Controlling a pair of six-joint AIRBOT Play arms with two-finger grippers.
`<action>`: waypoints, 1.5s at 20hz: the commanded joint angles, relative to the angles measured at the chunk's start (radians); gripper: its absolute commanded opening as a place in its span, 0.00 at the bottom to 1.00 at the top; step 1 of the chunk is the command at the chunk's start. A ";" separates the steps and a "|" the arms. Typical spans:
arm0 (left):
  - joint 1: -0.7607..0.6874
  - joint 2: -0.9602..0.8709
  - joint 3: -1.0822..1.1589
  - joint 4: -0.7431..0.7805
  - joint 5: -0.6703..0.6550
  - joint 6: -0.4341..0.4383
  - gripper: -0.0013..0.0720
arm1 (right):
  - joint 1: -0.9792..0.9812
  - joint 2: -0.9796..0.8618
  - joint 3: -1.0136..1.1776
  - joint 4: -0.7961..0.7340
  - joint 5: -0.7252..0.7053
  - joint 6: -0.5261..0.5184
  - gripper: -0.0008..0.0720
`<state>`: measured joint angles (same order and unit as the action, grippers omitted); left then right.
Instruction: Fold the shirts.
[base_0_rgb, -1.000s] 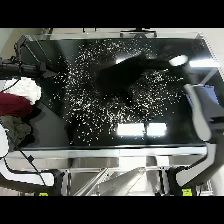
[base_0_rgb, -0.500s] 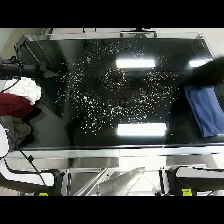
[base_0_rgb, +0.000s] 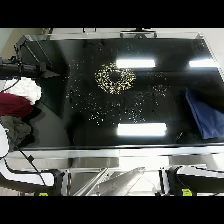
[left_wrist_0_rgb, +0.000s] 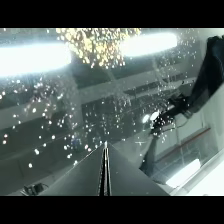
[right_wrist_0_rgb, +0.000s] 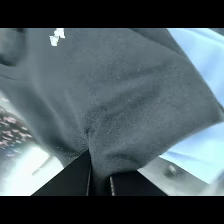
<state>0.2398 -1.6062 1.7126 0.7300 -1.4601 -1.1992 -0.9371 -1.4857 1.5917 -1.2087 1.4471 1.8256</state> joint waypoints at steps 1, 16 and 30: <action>0.000 -0.001 0.000 0.000 -0.014 0.002 0.04 | -0.009 0.001 -0.088 -0.085 0.036 0.000 0.04; 0.000 -0.001 0.000 0.000 -0.012 0.002 0.04 | 0.027 -0.001 -0.139 0.066 0.111 -0.029 0.51; -0.168 0.284 -0.490 0.000 0.043 0.100 0.03 | 0.797 0.480 -0.797 0.262 -0.305 -0.227 0.04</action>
<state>0.1165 -1.4254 1.3964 0.7292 -1.4643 -1.1313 -0.3244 -1.1454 0.9939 -0.9760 1.2728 1.6402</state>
